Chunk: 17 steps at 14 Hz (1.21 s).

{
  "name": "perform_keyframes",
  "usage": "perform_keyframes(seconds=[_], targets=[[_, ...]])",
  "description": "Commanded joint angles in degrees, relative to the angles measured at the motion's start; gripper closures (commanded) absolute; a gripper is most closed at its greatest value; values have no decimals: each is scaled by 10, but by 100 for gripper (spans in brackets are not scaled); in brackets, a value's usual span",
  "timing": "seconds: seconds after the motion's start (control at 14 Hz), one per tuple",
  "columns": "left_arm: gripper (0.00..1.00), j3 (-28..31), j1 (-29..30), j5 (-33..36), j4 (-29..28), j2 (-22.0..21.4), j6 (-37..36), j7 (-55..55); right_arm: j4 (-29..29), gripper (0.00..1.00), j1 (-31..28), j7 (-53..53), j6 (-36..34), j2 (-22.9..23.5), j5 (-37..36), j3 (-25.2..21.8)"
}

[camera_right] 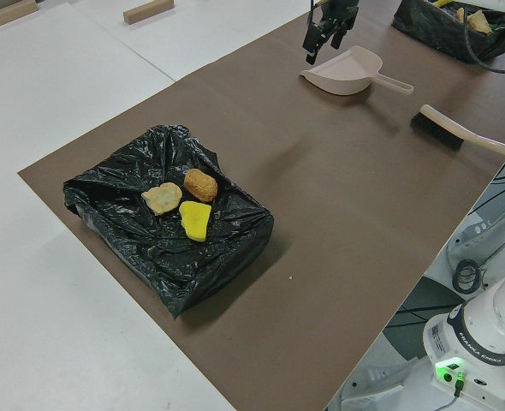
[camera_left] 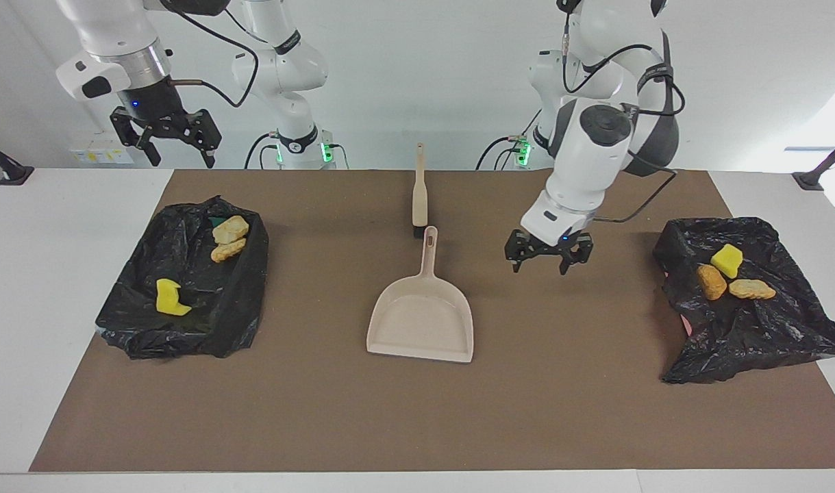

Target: Sweep and dump trash in bin

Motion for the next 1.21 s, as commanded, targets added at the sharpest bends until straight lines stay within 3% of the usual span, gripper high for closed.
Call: perform_keyframes(seconds=[0.0, 0.57, 1.14], targets=[[0, -5, 41, 3, 10, -16, -29, 59, -9, 0, -4, -10, 10, -6, 12, 0], [0, -6, 158, 9, 27, -43, -92, 182, -9, 0, -4, -10, 9, -6, 12, 0], [0, -7, 172, 7, 24, -117, -152, 177, -9, 0, -4, -10, 9, -6, 12, 0]])
